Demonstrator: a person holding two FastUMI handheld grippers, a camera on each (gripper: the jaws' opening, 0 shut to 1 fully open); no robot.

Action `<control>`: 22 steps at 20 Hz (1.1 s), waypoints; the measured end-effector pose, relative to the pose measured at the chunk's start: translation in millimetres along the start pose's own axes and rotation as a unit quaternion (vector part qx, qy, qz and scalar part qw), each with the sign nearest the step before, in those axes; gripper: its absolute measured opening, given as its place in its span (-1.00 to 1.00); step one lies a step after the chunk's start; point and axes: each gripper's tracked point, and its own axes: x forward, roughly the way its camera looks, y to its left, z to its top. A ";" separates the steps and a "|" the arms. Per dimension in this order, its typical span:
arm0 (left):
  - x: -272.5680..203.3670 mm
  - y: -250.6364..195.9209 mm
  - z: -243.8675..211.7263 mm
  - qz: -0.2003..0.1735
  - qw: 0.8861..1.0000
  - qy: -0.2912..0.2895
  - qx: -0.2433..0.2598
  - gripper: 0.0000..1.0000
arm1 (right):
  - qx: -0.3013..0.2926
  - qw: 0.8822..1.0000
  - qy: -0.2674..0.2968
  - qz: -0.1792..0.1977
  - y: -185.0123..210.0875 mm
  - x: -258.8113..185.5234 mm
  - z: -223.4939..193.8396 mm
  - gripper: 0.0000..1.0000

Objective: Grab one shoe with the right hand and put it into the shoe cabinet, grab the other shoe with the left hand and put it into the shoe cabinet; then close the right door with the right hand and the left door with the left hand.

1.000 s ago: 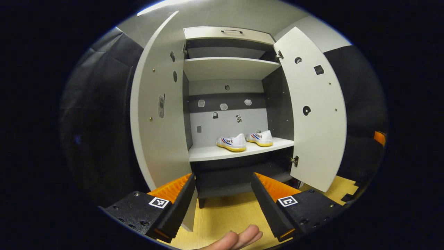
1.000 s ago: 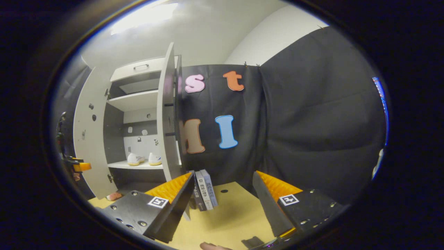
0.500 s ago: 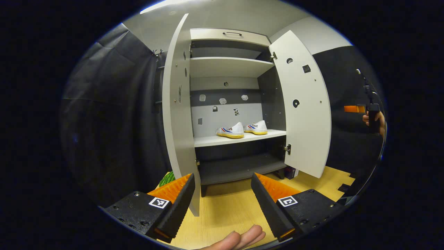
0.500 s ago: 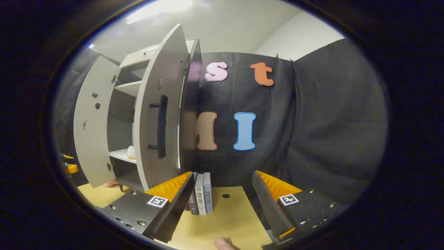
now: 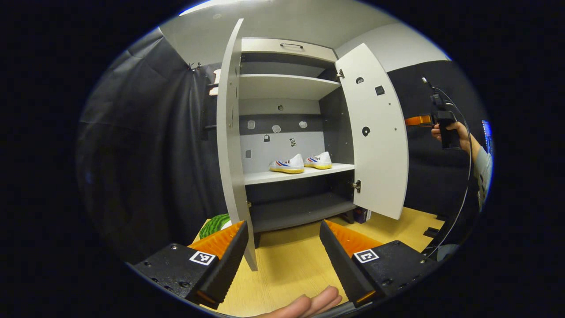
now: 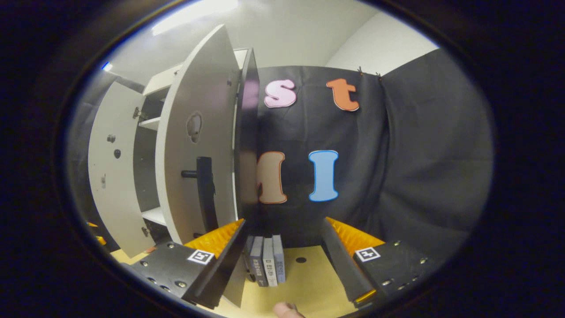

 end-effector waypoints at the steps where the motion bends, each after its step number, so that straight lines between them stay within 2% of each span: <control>1: -4.0 3.1 0.8 0.001 1.000 -0.005 -0.002 0.96 | -0.003 1.000 0.007 0.005 9.2 2.4 -2.0 1.00; 2: -8.2 6.8 0.8 0.003 1.000 -0.008 -0.003 0.96 | -0.011 1.000 0.014 0.015 21.1 4.5 -4.0 1.00; 3: -12.0 10.9 -0.2 0.004 1.000 -0.008 -0.002 0.96 | -0.027 0.999 0.021 0.007 24.3 3.1 -6.2 1.00; 4: -14.9 16.1 -2.3 0.009 1.000 -0.008 -0.003 0.96 | -0.036 0.999 0.009 -0.004 25.4 -1.6 -2.5 0.82; 5: -18.5 20.5 -3.0 0.012 1.000 -0.008 -0.004 0.96 | -0.044 0.999 0.004 -0.013 28.9 -2.0 -1.5 0.87; 6: -20.4 22.1 -3.0 0.012 1.000 -0.007 -0.006 0.96 | -0.050 0.999 0.004 -0.016 33.7 -4.3 -1.3 0.80; 11: -28.0 36.4 -7.0 0.022 1.000 -0.005 -0.020 0.96 | -0.054 0.998 0.001 -0.015 58.7 -7.4 -0.9 0.85; 14: -29.8 45.0 -9.3 0.028 0.999 -0.004 -0.023 1.00 | -0.023 1.000 0.004 0.004 80.6 -6.9 -5.3 0.86; 16: -27.3 51.5 -8.7 0.033 0.999 -0.005 -0.026 0.96 | -0.009 1.000 0.002 0.021 100.6 -4.5 -6.0 0.82; 17: -27.2 56.3 -10.2 0.038 0.999 -0.003 -0.028 0.96 | -0.009 1.000 0.000 0.022 107.5 -1.1 -7.6 0.80; 18: -28.0 60.5 -10.6 0.045 0.999 -0.001 -0.028 0.96 | -0.008 1.000 -0.001 0.015 112.2 3.4 -8.1 0.90; 19: -27.9 64.8 -11.4 0.052 0.998 0.001 -0.028 0.96 | -0.001 1.000 -0.004 0.013 117.1 7.9 -8.6 0.85; 22: -28.6 82.2 -9.3 0.073 0.997 0.006 -0.034 0.96 | 0.054 0.997 0.001 0.049 154.7 14.4 -16.3 0.82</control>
